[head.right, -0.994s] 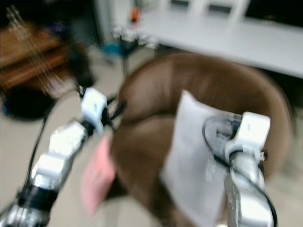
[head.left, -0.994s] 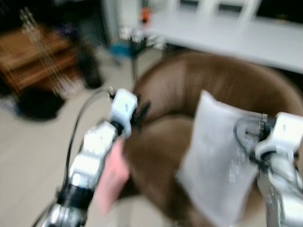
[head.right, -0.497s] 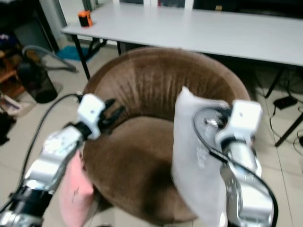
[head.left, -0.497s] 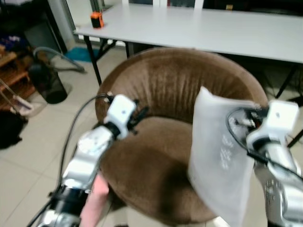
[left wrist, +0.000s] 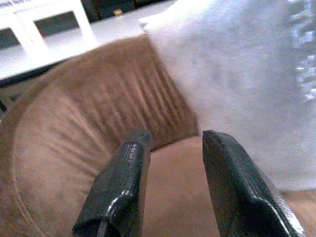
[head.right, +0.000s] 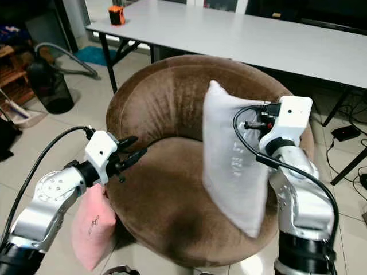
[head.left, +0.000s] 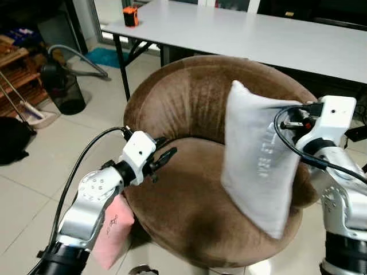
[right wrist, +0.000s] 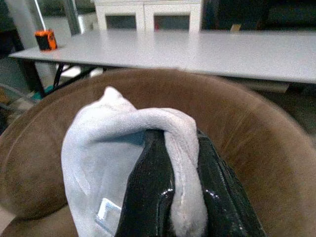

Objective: Move the pillow to the sofa from floor

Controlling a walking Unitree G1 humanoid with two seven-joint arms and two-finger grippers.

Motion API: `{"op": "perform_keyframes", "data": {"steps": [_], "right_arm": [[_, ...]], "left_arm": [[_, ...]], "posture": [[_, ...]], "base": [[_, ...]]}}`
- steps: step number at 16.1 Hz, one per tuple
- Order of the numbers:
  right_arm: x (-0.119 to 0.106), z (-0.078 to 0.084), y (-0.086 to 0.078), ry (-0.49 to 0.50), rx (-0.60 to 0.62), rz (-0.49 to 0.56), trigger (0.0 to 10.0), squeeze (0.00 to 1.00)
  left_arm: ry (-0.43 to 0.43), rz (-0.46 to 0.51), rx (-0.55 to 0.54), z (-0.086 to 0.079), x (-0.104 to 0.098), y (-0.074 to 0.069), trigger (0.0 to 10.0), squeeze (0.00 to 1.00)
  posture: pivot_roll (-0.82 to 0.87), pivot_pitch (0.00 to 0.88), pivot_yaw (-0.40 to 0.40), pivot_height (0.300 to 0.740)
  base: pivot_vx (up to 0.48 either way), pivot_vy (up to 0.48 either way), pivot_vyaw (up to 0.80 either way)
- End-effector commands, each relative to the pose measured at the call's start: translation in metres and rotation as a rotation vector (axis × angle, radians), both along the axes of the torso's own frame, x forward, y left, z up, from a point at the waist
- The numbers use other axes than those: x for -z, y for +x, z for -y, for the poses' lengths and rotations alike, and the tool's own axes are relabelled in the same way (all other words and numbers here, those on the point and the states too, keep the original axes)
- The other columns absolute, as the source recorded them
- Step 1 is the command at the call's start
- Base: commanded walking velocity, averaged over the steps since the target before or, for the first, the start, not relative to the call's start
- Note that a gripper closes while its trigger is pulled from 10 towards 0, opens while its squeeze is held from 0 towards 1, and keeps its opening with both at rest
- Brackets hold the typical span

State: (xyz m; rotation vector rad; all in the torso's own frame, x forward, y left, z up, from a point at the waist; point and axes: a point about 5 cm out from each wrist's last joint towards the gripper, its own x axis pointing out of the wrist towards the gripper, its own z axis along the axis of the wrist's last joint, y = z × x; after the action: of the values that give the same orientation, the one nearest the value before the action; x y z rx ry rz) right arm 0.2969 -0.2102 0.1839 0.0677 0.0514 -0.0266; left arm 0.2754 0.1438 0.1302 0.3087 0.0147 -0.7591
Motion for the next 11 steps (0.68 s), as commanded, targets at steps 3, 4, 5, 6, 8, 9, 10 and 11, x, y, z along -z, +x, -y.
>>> {"op": "perform_keyframes", "data": {"steps": [3, 4, 5, 6, 8, 9, 10, 11], "right_arm": [[-0.006, 0.006, 0.02, 0.049, 0.021, 0.048, 10.0, 0.0], [-0.003, 0.009, 0.03, 0.062, 0.032, 0.052, 10.0, 0.0], [0.004, 0.014, 0.043, 0.063, 0.066, 0.046, 10.0, 0.0], [0.008, 0.017, 0.051, 0.066, 0.082, 0.055, 10.0, 0.0], [0.019, 0.036, 0.064, 0.013, 0.172, 0.028, 10.0, 1.0], [0.023, 0.045, 0.067, 0.023, 0.205, 0.019, 10.0, 1.0], [0.024, 0.047, 0.068, 0.021, 0.213, 0.018, 10.0, 1.0], [0.024, 0.058, 0.069, -0.041, 0.24, 0.028, 10.0, 1.0]], "left_arm": [[0.007, -0.034, 0.077, -0.002, -0.003, -0.013, 10.0, 0.0], [0.006, -0.049, 0.094, -0.003, -0.004, -0.016, 10.0, 0.0], [0.009, -0.068, 0.111, -0.006, -0.006, -0.02, 10.0, 0.0], [0.023, -0.082, 0.111, -0.011, -0.007, -0.023, 10.0, 0.0], [0.035, -0.094, 0.112, -0.016, -0.01, -0.023, 10.0, 0.0], [0.042, -0.094, 0.109, -0.018, -0.012, -0.023, 10.0, 0.0], [0.043, -0.096, 0.108, -0.018, -0.012, -0.023, 10.0, 0.0], [0.039, -0.092, 0.096, -0.019, -0.015, -0.024, 10.0, 0.0]], "posture": [[0.09, 0.105, -0.042, 0.74], [0.1, 0.13, -0.034, 0.74], [0.12, 0.146, -0.027, 0.74], [0.13, 0.159, -0.008, 0.74], [0.14, 0.183, 0.003, 0.74], [0.15, 0.183, 0.003, 0.74], [0.15, 0.183, 0.003, 0.74], [0.16, 0.186, 0.004, 0.74]], "base": [[0.0, 0.0, 0.0], [0.0, 0.0, 0.0], [0.0, 0.0, 0.0], [0.0, 0.0, 0.0], [0.0, 0.0, 0.0], [0.0, 0.0, 0.0], [0.0, 0.0, 0.0], [0.0, 0.0, 0.0]]}}
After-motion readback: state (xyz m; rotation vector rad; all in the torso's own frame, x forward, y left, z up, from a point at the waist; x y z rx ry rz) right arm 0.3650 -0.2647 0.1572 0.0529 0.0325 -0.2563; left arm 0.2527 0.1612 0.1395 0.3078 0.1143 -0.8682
